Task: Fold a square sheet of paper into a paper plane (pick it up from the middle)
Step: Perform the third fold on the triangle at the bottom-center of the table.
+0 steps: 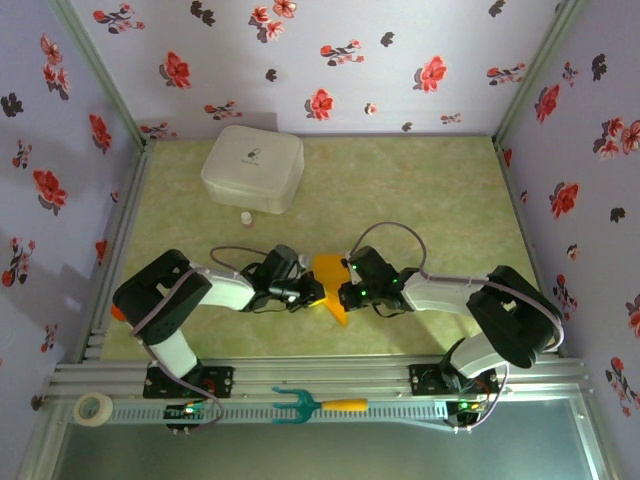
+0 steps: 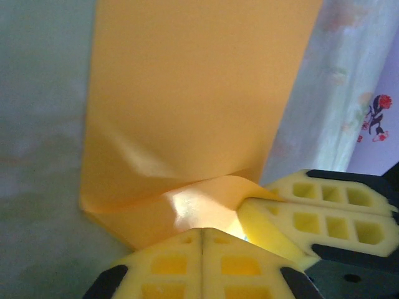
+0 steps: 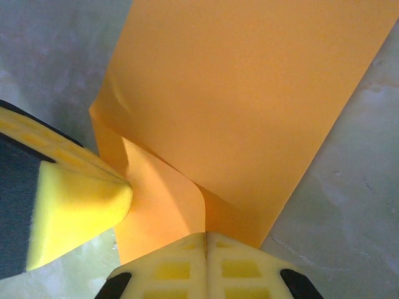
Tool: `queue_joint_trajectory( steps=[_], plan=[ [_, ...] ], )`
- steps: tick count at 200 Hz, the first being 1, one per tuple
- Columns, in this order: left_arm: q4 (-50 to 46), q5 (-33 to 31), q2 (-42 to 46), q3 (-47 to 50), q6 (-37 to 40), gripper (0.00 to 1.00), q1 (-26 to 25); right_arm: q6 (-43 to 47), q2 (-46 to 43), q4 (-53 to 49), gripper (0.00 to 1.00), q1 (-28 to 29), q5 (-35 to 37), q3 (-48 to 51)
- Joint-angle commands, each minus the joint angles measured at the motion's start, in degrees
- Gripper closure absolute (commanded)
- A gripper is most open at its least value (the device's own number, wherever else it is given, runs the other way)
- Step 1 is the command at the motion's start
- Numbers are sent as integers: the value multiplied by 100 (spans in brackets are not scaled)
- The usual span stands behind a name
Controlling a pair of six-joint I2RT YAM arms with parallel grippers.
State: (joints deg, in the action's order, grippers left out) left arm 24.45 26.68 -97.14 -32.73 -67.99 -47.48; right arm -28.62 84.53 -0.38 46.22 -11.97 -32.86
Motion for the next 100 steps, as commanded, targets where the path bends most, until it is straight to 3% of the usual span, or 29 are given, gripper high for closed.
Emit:
queue_joint_trajectory(
  steps=[1, 38, 72, 100],
  plan=[
    [-348, -134, -115, -15, 239, 100, -33, -54, 40, -115, 96, -41, 144, -51],
    [-425, -106, -260, -100, 313, 100, -33, -64, -32, -251, 91, -36, 81, -164],
    [-396, -101, -266, -91, 323, 100, -33, -178, -475, -606, 66, -65, 238, -305],
    [-415, -105, -279, -109, 326, 100, -28, -491, -1051, -955, 54, -194, 229, -328]
  ],
)
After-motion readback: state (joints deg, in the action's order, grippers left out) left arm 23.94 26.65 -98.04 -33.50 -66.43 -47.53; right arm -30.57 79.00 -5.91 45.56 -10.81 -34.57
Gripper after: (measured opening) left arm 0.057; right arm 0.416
